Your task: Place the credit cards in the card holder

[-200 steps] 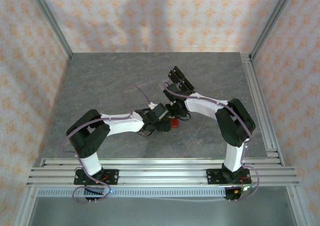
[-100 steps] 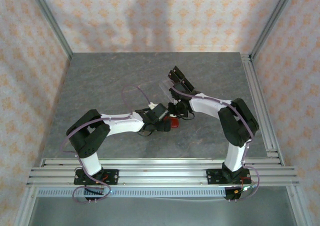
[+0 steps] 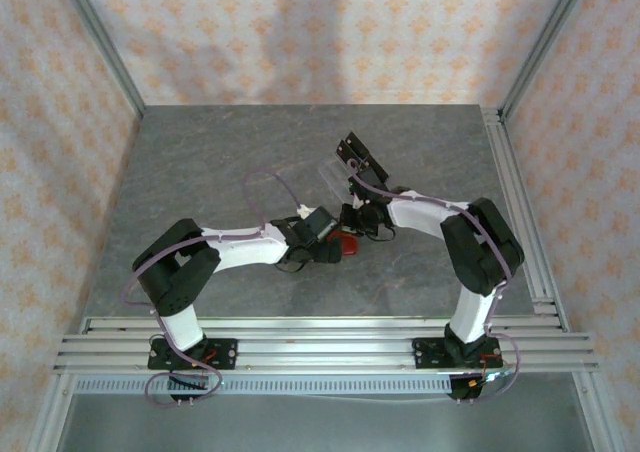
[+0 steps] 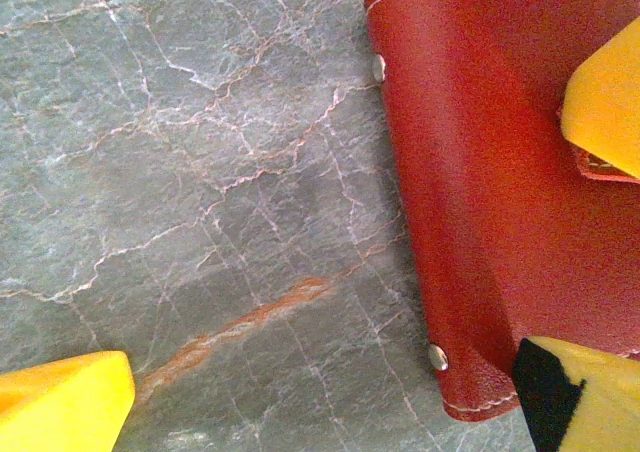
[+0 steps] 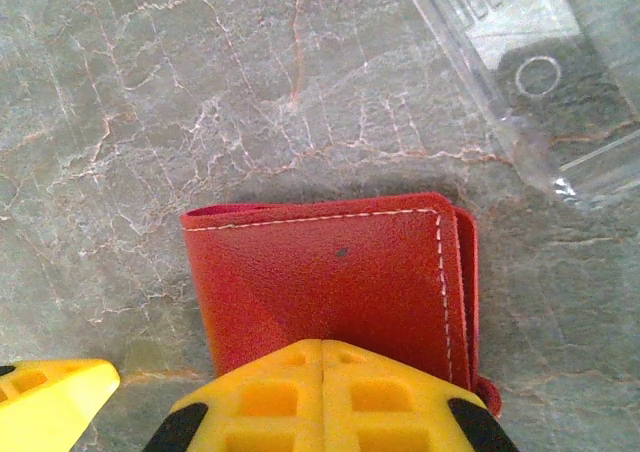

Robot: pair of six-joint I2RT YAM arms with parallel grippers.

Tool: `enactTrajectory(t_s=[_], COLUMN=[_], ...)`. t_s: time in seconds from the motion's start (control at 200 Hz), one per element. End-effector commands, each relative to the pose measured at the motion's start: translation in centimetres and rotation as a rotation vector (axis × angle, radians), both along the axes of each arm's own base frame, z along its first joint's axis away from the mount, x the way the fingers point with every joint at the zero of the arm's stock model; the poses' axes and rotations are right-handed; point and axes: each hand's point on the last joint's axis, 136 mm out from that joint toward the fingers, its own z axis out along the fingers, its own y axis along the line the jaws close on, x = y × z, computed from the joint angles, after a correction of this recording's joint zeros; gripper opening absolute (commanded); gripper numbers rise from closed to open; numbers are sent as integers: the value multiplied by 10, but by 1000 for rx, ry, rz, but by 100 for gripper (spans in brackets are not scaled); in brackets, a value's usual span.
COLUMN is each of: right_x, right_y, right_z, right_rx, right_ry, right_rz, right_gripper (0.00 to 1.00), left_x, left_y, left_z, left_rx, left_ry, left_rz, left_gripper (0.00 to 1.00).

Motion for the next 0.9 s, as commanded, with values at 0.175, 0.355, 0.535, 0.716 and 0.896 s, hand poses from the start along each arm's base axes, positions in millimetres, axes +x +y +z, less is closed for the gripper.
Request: enactTrajectory(t_s=[0.175,0.355,0.535,0.716,0.896], right_x=[-43,-44,-48,-51,-53], right_y=[-54,-46,-43,-46,-45], right_z=[-48,-39,-33,-35,-36], right_rx=[-228,-219,-225,-240,-238], right_ry=[149,131,112,111,109], right_rz=[-34,-4,19,20,24], right_gripper=[0,0,0,0,0], left_x=[-6,-6,-5,-4,-4], left_y=[8,8,8,7,8], left_z=[-13,-13,-11,-10,-10], left_rx=[31,32,33,34,38], left_ry=[20,22,19,18,18], left_rz=[16,19,20,17,17], left_gripper=[100,100,100,100,100])
